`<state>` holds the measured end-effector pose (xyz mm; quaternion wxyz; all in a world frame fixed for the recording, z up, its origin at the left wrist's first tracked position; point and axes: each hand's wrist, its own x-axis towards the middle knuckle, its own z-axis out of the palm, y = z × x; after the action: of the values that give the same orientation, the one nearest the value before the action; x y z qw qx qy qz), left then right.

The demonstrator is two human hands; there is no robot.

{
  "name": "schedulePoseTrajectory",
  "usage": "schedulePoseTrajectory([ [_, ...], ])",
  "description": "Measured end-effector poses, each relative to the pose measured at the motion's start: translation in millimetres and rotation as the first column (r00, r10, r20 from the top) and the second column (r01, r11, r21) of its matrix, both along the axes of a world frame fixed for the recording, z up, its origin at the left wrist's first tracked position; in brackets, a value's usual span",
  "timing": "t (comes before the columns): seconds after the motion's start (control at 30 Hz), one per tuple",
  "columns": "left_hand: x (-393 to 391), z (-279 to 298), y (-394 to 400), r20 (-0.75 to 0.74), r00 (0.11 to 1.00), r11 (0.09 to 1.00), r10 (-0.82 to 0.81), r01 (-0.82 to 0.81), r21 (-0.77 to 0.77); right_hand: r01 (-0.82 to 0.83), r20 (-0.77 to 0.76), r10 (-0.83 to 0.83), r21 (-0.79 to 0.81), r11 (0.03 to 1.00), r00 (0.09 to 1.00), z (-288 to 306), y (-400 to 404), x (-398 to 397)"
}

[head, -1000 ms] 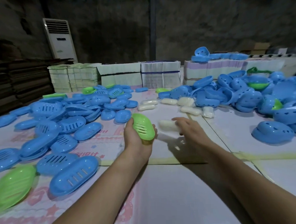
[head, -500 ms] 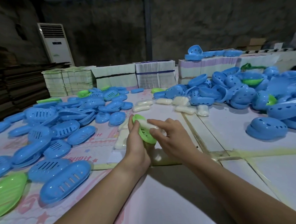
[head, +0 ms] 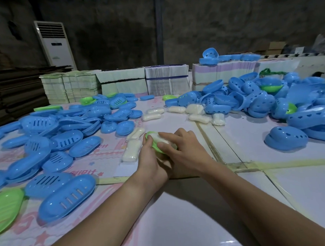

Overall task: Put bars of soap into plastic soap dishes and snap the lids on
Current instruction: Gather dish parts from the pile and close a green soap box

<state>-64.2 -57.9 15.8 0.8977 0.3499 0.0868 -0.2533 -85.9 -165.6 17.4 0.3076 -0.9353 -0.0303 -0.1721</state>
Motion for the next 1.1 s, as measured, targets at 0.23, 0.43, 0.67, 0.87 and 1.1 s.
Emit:
schedulePoseTrajectory([
  [0.23,11.4,0.7,2.0,0.039,0.992,0.992,0.119,-0.116,-0.054,0.002,0.174,-0.018,0.091,0.996,0.985,4.8,-0.6,-4.8],
  [0.43,10.2,-4.9,-1.2,0.089,0.988,0.987,0.126,-0.116,-0.111,0.051,0.173,-0.059,0.049,0.997,0.983,-1.8,1.6,1.0],
  [0.67,10.8,-5.3,-0.7,0.125,0.992,0.996,0.005,0.006,-0.089,0.017,0.267,-0.046,0.109,0.994,0.963,12.7,-16.6,1.5],
  [0.87,9.2,-11.9,-4.2,0.103,0.988,0.993,-0.115,0.113,0.018,0.357,0.198,-0.38,0.144,0.923,0.903,36.8,-107.1,19.6],
  [1.1,6.9,-24.9,-10.5,0.187,0.97,0.979,-0.157,0.128,0.159,0.721,0.077,-0.756,-0.378,0.581,0.649,55.1,-264.5,15.2],
])
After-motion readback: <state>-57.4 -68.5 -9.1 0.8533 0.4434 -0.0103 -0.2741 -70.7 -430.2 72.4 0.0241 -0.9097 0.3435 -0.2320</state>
